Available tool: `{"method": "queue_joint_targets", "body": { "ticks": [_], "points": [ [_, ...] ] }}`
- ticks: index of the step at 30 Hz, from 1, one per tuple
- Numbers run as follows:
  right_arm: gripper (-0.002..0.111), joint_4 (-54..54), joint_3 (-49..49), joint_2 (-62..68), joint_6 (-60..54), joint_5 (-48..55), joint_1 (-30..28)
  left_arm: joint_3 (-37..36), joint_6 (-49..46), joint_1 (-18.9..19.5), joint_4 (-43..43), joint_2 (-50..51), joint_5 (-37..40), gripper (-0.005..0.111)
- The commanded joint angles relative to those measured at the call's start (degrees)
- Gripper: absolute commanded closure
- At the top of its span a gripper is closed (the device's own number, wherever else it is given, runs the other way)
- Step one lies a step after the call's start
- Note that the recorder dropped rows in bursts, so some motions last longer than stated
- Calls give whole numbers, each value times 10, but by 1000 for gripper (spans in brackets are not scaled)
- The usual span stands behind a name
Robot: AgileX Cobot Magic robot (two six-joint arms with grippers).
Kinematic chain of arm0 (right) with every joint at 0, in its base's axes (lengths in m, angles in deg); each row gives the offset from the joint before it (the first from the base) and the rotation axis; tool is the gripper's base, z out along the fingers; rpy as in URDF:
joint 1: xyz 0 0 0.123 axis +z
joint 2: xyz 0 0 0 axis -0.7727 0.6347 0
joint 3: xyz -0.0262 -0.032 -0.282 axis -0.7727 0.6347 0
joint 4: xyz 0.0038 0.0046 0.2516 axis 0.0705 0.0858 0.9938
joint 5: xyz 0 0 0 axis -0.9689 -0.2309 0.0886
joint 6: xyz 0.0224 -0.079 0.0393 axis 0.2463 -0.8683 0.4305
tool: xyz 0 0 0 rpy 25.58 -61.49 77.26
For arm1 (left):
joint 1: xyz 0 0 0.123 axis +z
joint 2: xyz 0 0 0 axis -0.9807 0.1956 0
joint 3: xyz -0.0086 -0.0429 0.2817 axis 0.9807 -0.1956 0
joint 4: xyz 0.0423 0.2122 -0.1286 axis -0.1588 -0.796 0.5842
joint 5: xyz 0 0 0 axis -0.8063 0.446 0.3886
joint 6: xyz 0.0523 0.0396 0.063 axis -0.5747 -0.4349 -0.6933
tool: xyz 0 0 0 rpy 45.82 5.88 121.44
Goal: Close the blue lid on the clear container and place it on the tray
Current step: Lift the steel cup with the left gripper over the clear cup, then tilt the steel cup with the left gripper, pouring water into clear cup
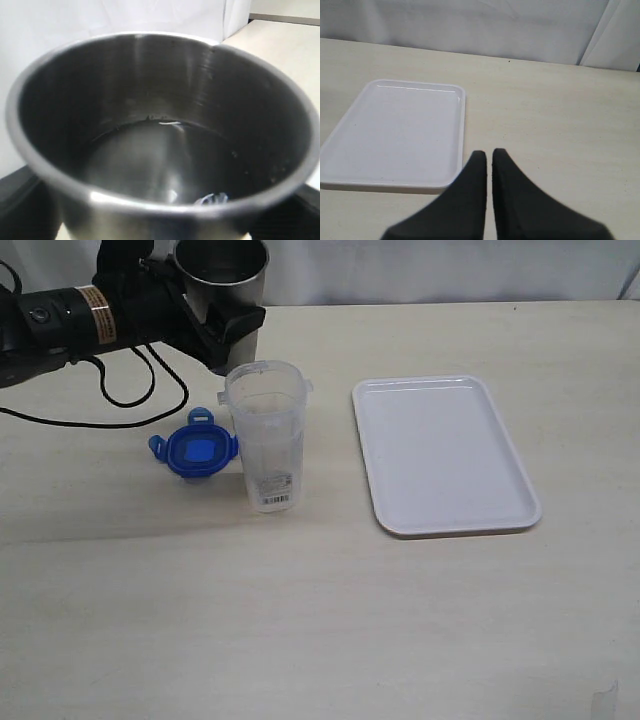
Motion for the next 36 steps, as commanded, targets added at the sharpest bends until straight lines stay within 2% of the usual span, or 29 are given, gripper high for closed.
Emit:
{"method": "queue_joint_targets", "body": {
  "ticks": [1,10,14,20,36],
  "points": [
    [104,-2,1,-4,0,1,-1,8,-3,-2,-23,-12,-70,107],
    [104,-2,1,-4,0,1,-1,8,-7,0,-36,-13,-86,107],
    [104,-2,1,-4,0,1,-1,8,-53,0,-50,-13,-90,107],
    [104,-2,1,-4,0,1,-1,8,-64,0,-50,-13,-104,107],
    [104,-2,1,-4,0,1,-1,8,-47,14,-73,-13,-142,107]
  ]
}}
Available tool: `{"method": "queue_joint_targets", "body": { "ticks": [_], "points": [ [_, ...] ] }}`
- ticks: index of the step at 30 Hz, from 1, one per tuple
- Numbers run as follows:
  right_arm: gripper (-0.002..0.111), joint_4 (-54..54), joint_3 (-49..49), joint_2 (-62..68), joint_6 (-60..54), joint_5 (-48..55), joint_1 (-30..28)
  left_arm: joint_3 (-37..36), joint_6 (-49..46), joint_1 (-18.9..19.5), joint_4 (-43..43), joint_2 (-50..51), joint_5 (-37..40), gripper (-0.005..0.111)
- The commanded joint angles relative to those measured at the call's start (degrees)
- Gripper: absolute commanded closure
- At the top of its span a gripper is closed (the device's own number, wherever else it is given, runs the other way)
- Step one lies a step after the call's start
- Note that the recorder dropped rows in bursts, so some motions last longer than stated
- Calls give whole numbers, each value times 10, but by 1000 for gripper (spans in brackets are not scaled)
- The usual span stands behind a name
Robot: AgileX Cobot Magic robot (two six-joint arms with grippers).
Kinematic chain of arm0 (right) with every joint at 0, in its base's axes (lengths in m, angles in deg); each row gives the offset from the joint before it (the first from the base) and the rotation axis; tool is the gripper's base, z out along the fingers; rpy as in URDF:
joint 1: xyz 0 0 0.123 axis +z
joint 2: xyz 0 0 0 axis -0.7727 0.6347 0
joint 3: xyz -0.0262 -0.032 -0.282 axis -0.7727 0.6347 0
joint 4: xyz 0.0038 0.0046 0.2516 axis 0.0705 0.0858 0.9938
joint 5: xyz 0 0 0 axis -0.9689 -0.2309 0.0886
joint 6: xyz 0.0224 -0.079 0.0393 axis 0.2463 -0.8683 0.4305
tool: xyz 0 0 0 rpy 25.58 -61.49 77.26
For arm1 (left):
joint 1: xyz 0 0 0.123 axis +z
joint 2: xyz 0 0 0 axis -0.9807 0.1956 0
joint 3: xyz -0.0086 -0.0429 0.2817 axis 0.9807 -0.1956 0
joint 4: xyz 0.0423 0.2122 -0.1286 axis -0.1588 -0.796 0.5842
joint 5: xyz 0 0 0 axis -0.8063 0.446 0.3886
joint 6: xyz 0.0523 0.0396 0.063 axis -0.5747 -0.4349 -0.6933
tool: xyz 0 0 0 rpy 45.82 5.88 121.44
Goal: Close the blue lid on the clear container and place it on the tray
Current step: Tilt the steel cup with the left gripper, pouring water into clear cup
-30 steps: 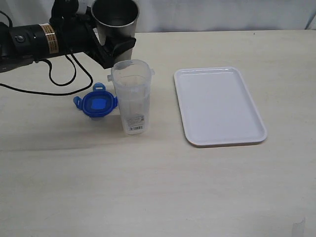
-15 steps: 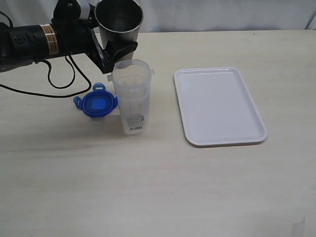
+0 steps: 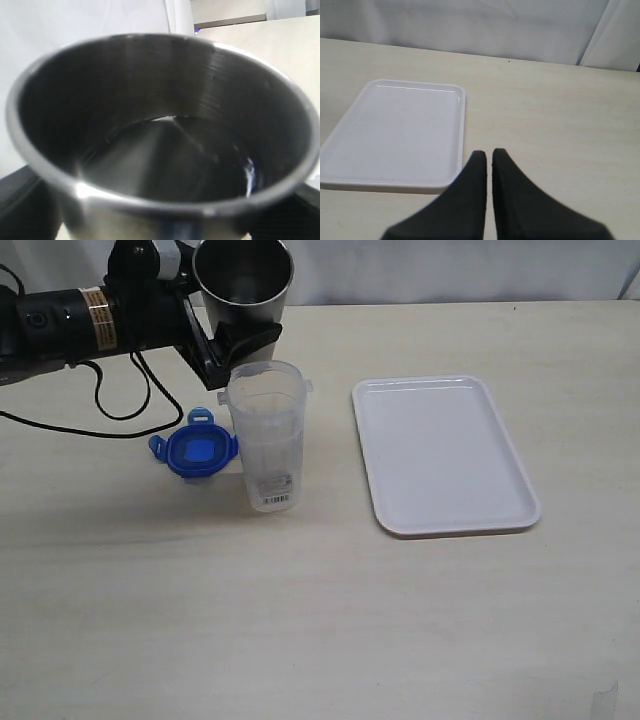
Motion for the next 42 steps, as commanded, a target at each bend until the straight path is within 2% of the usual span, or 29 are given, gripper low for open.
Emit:
{"method": "queue_joint_targets", "body": {
  "ticks": [1,18,42],
  "points": [
    [104,-2,1,-4,0,1,-1,8,15,12,7,-12,-69,107],
    [104,-3,1,-4,0,1,0,8,-5,15,-41,-12,-72,107],
    [104,-4,1,-4,0,1,0,8,-183,15,-68,-12,-94,107]
  ]
}}
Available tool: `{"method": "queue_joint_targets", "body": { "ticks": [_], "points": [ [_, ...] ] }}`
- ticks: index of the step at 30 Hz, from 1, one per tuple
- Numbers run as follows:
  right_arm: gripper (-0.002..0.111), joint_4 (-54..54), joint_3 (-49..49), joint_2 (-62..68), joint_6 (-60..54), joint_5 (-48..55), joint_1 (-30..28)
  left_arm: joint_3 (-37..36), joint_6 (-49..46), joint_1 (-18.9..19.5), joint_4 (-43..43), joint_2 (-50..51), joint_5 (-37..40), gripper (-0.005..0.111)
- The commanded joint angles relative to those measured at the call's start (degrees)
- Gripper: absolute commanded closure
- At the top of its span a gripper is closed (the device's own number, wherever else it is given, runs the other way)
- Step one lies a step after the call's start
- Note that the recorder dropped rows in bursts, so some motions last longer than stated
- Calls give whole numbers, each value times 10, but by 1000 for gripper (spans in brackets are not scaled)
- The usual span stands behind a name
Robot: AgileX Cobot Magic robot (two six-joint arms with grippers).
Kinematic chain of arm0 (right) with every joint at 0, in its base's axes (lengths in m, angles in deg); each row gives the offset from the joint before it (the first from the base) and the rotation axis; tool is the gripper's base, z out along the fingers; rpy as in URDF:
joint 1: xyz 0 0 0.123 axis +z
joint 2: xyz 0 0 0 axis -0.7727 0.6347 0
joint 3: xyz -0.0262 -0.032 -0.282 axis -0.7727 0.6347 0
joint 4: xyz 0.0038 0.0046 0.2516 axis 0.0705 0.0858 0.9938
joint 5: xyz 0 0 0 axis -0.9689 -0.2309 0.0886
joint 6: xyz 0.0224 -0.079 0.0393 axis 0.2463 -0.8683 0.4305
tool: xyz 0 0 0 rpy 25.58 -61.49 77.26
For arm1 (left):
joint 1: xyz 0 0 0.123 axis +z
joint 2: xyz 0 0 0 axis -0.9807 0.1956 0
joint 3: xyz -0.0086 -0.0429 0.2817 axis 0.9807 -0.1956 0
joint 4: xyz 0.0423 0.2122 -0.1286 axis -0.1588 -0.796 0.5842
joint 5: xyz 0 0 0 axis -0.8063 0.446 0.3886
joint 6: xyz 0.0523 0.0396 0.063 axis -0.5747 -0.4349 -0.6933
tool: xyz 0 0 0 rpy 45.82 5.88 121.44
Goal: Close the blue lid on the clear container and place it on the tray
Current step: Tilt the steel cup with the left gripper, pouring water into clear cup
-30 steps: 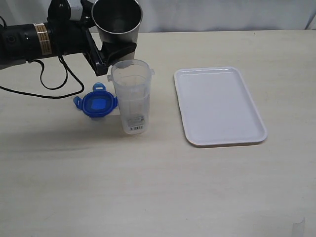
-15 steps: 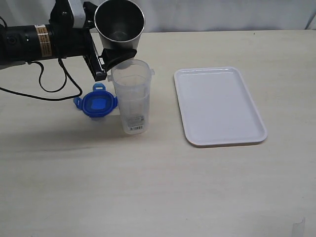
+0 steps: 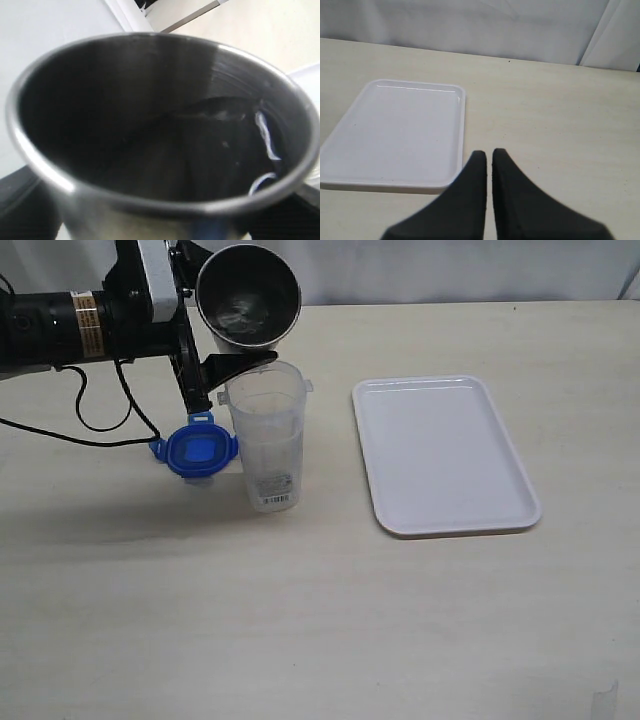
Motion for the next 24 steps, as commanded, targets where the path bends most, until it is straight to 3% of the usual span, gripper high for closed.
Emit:
{"method": "queue_joint_targets", "body": {
  "ticks": [1,24],
  "points": [
    [104,-4,1,-4,0,1,0,8,-30,0,17,-12,-30,107],
    [104,-4,1,-4,0,1,0,8,-176,0,32,-12,-21,107]
  ]
}}
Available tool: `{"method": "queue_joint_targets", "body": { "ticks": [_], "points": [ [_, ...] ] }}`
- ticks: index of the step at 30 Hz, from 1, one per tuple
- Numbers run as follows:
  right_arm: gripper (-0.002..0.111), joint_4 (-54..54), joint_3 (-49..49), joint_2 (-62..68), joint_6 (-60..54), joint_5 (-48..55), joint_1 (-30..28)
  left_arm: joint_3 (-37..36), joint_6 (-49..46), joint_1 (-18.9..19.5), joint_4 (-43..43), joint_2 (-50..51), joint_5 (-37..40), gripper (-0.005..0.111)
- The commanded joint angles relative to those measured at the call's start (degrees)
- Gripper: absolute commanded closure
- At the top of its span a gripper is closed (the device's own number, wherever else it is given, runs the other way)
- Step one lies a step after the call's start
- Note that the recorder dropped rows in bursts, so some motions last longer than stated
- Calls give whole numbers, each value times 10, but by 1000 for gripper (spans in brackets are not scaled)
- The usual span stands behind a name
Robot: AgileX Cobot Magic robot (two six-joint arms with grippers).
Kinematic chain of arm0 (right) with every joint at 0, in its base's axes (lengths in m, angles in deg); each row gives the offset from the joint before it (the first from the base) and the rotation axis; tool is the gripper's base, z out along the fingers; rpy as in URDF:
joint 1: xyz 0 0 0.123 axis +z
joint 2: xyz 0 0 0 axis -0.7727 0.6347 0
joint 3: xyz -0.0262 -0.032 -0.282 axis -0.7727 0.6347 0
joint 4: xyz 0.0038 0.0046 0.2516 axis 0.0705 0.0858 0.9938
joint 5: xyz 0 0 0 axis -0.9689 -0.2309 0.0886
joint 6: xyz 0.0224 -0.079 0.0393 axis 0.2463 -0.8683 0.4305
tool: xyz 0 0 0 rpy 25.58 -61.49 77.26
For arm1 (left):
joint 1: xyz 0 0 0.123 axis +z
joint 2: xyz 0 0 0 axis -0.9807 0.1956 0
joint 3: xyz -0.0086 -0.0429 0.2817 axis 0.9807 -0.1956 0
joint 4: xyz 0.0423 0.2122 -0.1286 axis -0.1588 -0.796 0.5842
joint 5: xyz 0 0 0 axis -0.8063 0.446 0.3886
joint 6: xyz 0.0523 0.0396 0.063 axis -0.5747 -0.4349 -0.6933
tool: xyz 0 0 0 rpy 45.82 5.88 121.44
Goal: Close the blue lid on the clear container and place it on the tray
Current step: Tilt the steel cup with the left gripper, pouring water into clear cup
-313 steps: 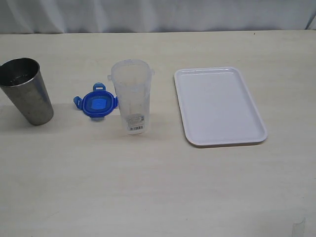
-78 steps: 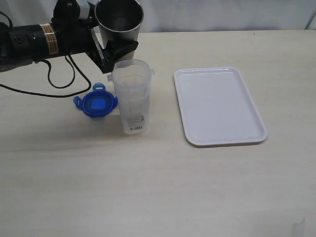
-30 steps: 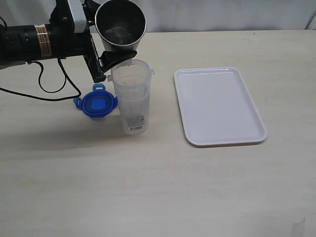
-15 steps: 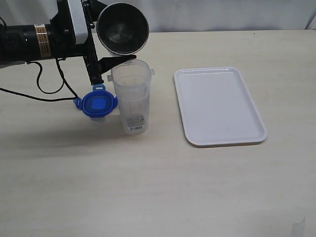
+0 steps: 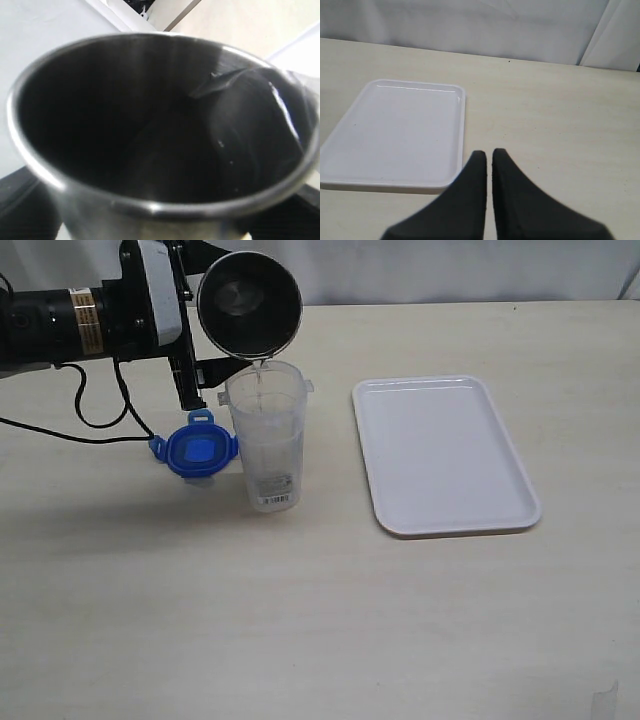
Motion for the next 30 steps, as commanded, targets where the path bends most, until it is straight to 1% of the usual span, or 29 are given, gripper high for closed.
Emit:
{"method": "queue_joint_targets", "body": {
  "ticks": [1,19,25,30],
  "points": [
    [104,-4,1,-4,0,1,0,6,-18,0,29,-11,-23,107],
    [104,-4,1,-4,0,1,0,6,-33,0,68,-11,-15,107],
    [104,-4,1,-4,0,1,0,6,-63,0,68,-11,29,107],
    [104,-4,1,-4,0,1,0,6,-63,0,68,-11,28,107]
  ]
}}
